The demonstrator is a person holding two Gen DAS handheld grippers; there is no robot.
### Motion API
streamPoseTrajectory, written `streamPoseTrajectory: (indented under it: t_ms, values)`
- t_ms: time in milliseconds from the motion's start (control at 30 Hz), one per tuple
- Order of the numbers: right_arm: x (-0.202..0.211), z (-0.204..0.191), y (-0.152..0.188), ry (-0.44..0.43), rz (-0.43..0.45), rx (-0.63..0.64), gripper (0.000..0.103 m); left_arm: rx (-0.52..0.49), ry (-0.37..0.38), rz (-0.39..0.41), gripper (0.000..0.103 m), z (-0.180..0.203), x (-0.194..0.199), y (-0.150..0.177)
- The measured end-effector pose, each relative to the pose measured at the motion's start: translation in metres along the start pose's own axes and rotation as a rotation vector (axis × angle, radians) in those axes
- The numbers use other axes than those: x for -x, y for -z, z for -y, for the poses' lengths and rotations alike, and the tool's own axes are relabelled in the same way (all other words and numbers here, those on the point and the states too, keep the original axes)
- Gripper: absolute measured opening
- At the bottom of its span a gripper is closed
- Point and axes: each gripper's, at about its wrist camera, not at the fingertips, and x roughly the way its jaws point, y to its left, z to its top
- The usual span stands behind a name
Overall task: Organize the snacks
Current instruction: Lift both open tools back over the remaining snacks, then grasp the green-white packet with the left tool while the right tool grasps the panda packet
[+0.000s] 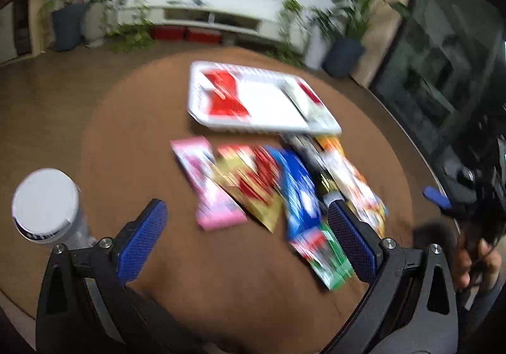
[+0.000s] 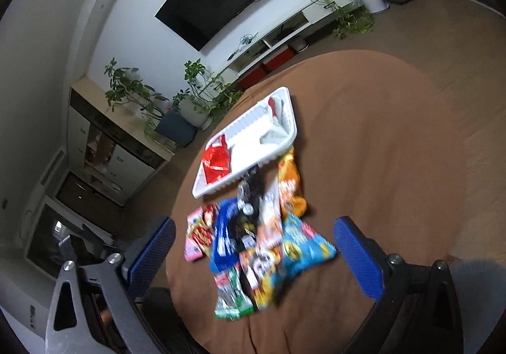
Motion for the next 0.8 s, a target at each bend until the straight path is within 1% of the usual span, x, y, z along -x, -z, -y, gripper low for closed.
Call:
streamPoseTrajectory:
  t_ms: [67, 133, 267, 433, 500, 533, 567, 600, 633, 667, 733, 800]
  values:
    - [-0.001, 0.0, 0.011, 0.028, -0.019, 0.007, 0.1, -0.02, 0.022, -0.036, 0.103, 0.018, -0.003, 0.014]
    - [-0.003, 0.001, 0.017, 0.035, -0.033, 0.009, 0.099, -0.049, 0.044, -0.065, 0.103, 0.04, -0.009, 0.024]
    - [-0.012, -0.003, 0.029, 0.053, -0.067, 0.043, 0.099, -0.067, 0.02, -0.083, 0.103, 0.069, -0.021, 0.028]
    - [-0.014, -0.008, 0.036, 0.056, -0.075, 0.08, 0.099, -0.093, -0.003, -0.138, 0.103, 0.09, -0.043, 0.032]
    - [-0.014, -0.01, 0.036, 0.063, -0.072, 0.098, 0.098, -0.105, 0.008, -0.162, 0.102, 0.093, -0.056, 0.026]
    - [-0.013, -0.01, 0.036, 0.065, -0.071, 0.106, 0.097, -0.109, 0.014, -0.17, 0.102, 0.089, -0.071, 0.018]
    - [-0.013, -0.011, 0.036, 0.067, -0.069, 0.115, 0.096, -0.117, 0.013, -0.176, 0.101, 0.09, -0.078, 0.018]
    - [-0.012, -0.011, 0.036, 0.071, -0.066, 0.122, 0.096, -0.129, 0.006, -0.191, 0.099, 0.092, -0.084, 0.019]
    - [-0.01, -0.011, 0.036, 0.071, -0.064, 0.122, 0.096, -0.132, 0.008, -0.206, 0.089, 0.092, -0.089, 0.02]
    - [-0.009, -0.01, 0.036, 0.066, -0.061, 0.12, 0.096, -0.132, 0.015, -0.212, 0.084, 0.092, -0.093, 0.02]
    - [-0.009, -0.009, 0.035, 0.067, -0.058, 0.119, 0.096, -0.159, -0.014, -0.235, 0.084, 0.094, -0.1, 0.023]
    - [-0.009, -0.009, 0.035, 0.081, -0.059, 0.129, 0.095, -0.17, -0.027, -0.254, 0.084, 0.094, -0.106, 0.025]
